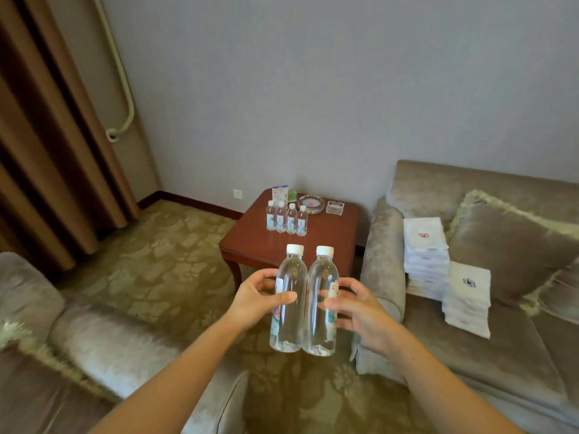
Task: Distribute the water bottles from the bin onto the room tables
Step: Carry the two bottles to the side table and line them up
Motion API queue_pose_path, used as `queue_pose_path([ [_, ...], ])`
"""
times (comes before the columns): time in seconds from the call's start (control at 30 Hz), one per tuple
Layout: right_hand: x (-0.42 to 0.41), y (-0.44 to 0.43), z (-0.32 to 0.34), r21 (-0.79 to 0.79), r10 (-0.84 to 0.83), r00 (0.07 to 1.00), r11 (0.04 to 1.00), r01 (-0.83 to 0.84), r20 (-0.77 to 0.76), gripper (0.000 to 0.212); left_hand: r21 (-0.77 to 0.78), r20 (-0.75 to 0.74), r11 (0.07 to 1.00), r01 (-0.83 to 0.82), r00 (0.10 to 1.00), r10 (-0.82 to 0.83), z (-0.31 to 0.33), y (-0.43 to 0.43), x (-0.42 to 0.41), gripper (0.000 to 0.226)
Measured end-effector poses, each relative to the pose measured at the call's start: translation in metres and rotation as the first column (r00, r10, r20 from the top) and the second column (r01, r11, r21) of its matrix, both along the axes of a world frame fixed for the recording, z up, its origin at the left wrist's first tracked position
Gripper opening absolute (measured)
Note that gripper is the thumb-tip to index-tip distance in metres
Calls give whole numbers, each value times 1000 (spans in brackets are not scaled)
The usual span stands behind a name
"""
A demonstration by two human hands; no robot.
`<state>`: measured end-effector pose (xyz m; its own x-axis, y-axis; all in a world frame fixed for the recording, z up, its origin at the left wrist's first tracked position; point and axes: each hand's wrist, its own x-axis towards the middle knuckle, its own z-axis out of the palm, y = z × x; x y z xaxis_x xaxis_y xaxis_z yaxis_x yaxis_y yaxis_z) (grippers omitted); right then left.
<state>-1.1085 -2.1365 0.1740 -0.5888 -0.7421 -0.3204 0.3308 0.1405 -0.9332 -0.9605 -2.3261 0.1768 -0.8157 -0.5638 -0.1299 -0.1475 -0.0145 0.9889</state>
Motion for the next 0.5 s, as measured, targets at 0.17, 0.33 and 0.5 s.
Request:
queue_pose_path([
  [0.17, -110, -44, 8, 22, 52, 999, 998, -52, -11, 52, -8, 16, 999, -42, 999, 42, 9, -35, -99, 70],
  [0.33, -190, -83, 16, 24, 93, 995, 995, -93, -26, 51, -26, 11, 997, -79, 997, 80, 13, -64, -172, 64],
  [0.5, -246, -119, 13, 33, 100, 995, 994, -101, 12, 50, -21, 23, 996, -88, 996, 88, 15, -96, -224, 54],
])
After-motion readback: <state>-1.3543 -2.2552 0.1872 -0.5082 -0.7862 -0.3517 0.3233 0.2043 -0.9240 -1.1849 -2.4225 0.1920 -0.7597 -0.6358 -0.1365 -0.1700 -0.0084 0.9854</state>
